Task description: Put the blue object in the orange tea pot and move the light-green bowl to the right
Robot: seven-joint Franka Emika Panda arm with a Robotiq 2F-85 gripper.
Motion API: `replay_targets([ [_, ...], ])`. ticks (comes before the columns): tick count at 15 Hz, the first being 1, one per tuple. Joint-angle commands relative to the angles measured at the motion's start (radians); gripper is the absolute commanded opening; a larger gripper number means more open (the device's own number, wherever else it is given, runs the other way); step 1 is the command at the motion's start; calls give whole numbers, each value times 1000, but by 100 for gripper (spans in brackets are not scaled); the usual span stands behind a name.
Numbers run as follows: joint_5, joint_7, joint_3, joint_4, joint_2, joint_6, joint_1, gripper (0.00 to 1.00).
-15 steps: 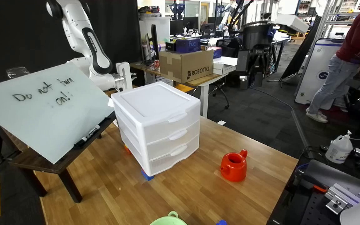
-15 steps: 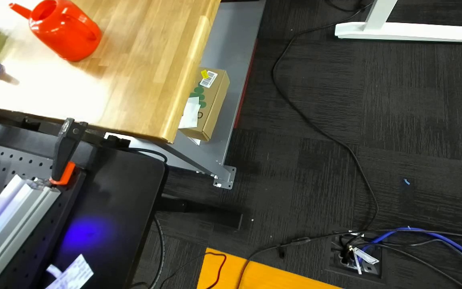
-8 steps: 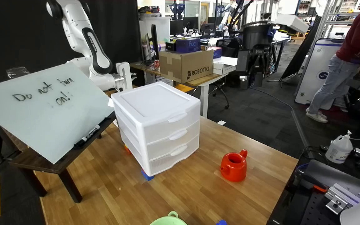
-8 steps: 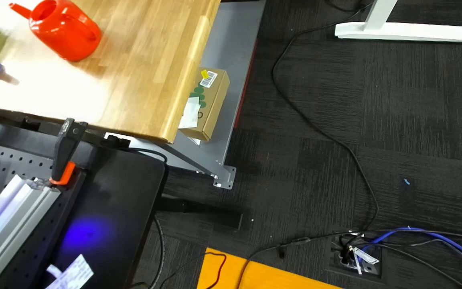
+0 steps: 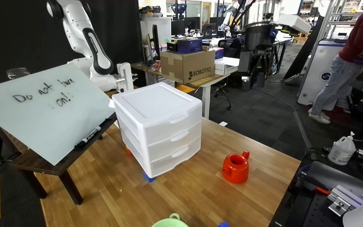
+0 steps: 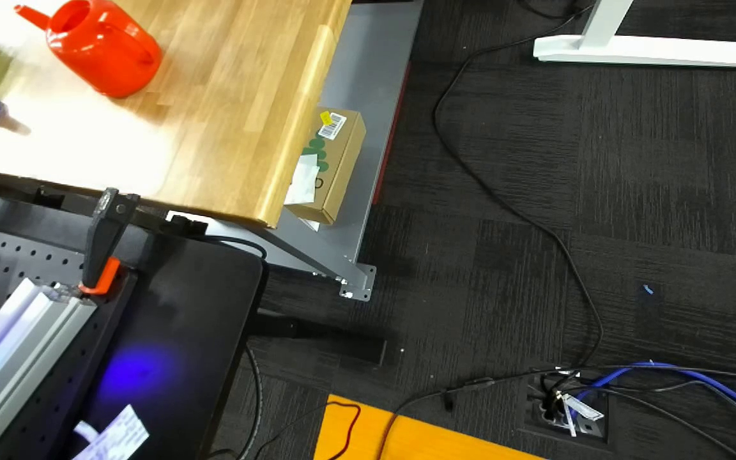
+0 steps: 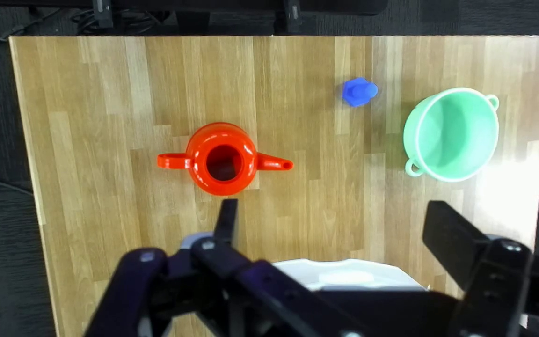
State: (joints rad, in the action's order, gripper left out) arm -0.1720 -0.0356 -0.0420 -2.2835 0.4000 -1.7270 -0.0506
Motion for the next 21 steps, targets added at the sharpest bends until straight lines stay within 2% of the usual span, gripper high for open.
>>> replay_targets([
  [1,-12,-22,8,30,-18,33,7,100],
  [6,-2,-25,24,92,-67,10,1,100],
  [12,9,-13,19,152,-211,-86,23,100],
  [17,17,-8,18,117,-296,-175,34,100],
  [21,66,20,40,56,-299,-218,23,100],
])
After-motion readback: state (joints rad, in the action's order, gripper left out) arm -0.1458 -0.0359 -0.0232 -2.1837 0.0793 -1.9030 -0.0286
